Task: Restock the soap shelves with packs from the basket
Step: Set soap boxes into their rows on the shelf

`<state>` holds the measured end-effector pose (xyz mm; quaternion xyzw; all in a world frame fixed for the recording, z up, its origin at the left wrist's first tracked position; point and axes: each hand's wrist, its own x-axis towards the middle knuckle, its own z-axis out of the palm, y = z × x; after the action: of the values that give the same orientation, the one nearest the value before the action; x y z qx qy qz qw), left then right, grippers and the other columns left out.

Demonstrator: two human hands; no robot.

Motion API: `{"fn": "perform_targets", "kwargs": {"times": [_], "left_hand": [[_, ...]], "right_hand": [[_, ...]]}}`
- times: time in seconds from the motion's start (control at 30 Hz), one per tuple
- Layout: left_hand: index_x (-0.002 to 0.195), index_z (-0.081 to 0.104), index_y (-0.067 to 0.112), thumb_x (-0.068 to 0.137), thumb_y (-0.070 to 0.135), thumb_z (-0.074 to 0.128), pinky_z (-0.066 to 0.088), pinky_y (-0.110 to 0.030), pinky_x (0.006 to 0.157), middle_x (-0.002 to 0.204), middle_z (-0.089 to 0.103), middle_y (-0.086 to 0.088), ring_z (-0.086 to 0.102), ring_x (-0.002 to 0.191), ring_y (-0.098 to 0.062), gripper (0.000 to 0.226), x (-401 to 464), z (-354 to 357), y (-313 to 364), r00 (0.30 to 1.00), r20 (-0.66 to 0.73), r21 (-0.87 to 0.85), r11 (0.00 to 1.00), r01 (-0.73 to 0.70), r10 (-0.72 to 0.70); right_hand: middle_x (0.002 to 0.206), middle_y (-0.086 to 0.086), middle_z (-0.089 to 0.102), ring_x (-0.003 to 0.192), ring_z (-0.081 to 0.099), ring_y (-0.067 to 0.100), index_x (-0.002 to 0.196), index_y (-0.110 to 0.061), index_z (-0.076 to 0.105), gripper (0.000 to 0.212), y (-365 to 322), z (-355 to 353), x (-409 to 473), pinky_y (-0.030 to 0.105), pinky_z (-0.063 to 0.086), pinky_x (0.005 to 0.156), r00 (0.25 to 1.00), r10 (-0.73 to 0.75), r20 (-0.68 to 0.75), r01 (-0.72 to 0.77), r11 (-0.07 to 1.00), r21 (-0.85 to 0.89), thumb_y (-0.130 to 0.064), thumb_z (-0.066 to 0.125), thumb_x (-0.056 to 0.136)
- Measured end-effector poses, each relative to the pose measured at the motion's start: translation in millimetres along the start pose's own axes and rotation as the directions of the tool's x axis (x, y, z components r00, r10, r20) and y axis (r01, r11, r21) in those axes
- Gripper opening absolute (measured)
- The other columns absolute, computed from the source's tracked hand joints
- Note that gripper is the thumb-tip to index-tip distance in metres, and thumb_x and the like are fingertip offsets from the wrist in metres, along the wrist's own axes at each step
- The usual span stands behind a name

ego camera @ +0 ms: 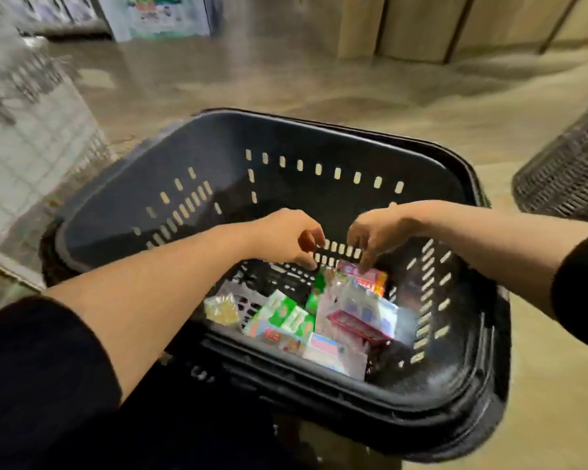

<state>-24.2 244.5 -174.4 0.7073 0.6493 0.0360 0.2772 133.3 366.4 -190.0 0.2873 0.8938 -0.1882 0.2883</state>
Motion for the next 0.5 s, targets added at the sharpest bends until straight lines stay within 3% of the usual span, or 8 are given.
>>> {"fn": "perform_targets", "kwargs": {"times": [0.07, 0.2, 0.3, 0.37, 0.5], "left_hand": [[0.122, 0.062, 0.014, 0.077, 0.029, 0.080, 0.049, -0.029, 0.090, 0.114, 0.067, -0.002, 0.062, 0.099, -0.015, 0.051, 26, 13, 5, 0.998, 0.057, 0.057, 0.998, 0.005, -0.009], [0.117, 0.064, 0.007, 0.075, 0.024, 0.080, 0.049, -0.034, 0.085, 0.109, 0.066, -0.008, 0.062, 0.101, -0.025, 0.048, 53, 50, -3, 0.992, 0.120, 0.123, 0.992, 0.021, -0.036], [0.118, 0.060, 0.010, 0.071, 0.020, 0.084, 0.045, -0.027, 0.075, 0.108, 0.064, -0.006, 0.060, 0.093, -0.018, 0.054, 56, 75, -23, 0.970, 0.235, 0.053, 0.997, 0.057, -0.068], [0.124, 0.056, 0.010, 0.072, 0.019, 0.085, 0.046, -0.027, 0.081, 0.115, 0.062, -0.005, 0.059, 0.101, -0.020, 0.060, 57, 82, -30, 0.951, 0.291, -0.007, 0.994, 0.112, -0.105], [0.131, 0.051, 0.006, 0.070, 0.015, 0.085, 0.046, -0.028, 0.087, 0.127, 0.059, -0.011, 0.056, 0.115, -0.026, 0.070, 61, 86, -33, 0.948, 0.289, -0.144, 0.973, 0.182, -0.135]], "right_hand": [[0.079, -0.002, 0.062, 0.075, 0.058, 0.019, 0.081, -0.018, 0.066, 0.036, 0, 16, 5, 0.038, 0.055, 0.077, 0.996, 0.029, 0.083, -0.027, 0.999, -0.027, -0.049, 0.081, 0.068], [0.111, 0.004, 0.065, 0.095, 0.059, 0.023, 0.118, -0.013, 0.064, 0.061, -18, 50, 22, 0.026, 0.042, 0.078, 0.988, 0.055, 0.147, -0.037, 0.992, -0.117, -0.051, 0.076, 0.073], [0.108, 0.003, 0.062, 0.090, 0.055, 0.023, 0.121, -0.010, 0.057, 0.065, -19, 62, 30, 0.029, 0.044, 0.078, 0.992, 0.035, 0.120, -0.016, 0.988, -0.154, -0.051, 0.076, 0.073], [0.100, 0.001, 0.056, 0.085, 0.052, 0.021, 0.123, -0.009, 0.051, 0.068, -16, 67, 29, 0.029, 0.044, 0.074, 0.992, 0.050, 0.115, -0.031, 0.986, -0.161, -0.051, 0.075, 0.075], [0.112, 0.004, 0.060, 0.091, 0.058, 0.020, 0.132, -0.012, 0.043, 0.074, -16, 86, 34, 0.029, 0.051, 0.076, 0.988, 0.009, 0.151, 0.016, 0.986, -0.166, -0.051, 0.074, 0.077]]}}
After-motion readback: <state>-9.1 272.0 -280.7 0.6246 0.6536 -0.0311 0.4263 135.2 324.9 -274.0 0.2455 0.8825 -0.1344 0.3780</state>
